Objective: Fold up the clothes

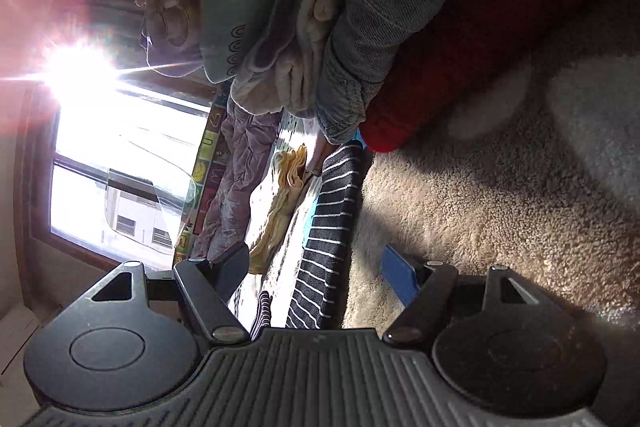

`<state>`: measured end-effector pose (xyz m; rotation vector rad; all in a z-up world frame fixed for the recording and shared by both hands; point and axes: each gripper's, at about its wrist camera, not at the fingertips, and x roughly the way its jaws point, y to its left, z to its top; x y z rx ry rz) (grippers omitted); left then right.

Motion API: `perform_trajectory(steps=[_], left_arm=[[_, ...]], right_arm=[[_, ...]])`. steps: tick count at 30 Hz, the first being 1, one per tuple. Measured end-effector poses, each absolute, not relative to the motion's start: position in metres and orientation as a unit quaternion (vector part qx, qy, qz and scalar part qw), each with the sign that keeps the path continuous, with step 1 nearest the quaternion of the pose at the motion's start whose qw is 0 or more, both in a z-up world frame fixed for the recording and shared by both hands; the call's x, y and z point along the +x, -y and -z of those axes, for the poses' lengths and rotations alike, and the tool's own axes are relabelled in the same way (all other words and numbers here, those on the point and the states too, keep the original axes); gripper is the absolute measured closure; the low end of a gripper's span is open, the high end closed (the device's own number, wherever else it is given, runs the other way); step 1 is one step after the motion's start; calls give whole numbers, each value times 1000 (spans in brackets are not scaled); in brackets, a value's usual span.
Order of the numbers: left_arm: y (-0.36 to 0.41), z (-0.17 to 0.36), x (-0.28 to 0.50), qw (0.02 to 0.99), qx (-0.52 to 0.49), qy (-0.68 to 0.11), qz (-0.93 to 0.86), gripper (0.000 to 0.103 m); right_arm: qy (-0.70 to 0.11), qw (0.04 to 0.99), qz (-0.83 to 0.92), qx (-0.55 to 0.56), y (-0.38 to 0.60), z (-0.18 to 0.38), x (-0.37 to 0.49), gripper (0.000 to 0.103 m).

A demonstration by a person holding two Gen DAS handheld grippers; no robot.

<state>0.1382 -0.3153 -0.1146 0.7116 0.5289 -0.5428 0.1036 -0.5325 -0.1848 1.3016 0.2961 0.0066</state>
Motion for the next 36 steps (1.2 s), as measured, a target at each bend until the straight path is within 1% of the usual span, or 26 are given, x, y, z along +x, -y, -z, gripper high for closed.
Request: perform_trajectory(steps=[4,5,7,8,9,12,13,15,17,19,20,21,22,26,28,30,32,36], left_arm=[[355,118,157,856,375,-241,263,42],[362,119,162,853,382,-239,262,46],[379,123,173,848,395,-239,261,47],[385,125,178,846,399,-239,260,49],[392,126,184,845,403,-239,258,54],[412,132,198,841,419,-234,250,59],[418,133,202,839,427,-230,246,60],[431,136,210,836,441,-221,240,65],[443,141,215,831,460,-212,232,67],[453,145,221,827,473,-206,223,71],[455,144,224,826,471,-212,224,81],[457,144,227,826,469,-217,225,96],[458,143,230,826,466,-222,226,96],[434,101,247,861,367,-254,241,98],[411,70,256,881,316,-255,244,98],[387,43,263,895,274,-254,245,98],[360,14,270,907,227,-254,247,98],[313,-22,278,924,170,-252,234,98]], right_arm=[[-124,768,-1,629,542,190,102,30],[-122,767,3,630,543,191,102,30],[-116,766,7,633,543,191,102,30],[-113,765,8,634,544,191,103,30],[-110,765,10,634,544,191,103,30],[-87,754,20,650,549,196,97,30],[-80,750,22,656,550,198,96,30],[-64,741,26,668,552,201,94,30],[-52,737,29,673,552,203,94,30],[-40,733,34,678,554,205,93,30],[-34,731,36,680,554,206,93,30],[-28,729,38,683,554,207,93,30],[-23,727,40,685,555,208,92,30],[-21,736,44,676,552,204,92,30],[-32,762,40,646,546,195,95,26],[-44,798,2,601,533,180,104,24],[-61,833,-41,549,515,164,114,23],[-118,892,-116,420,459,135,132,23]])
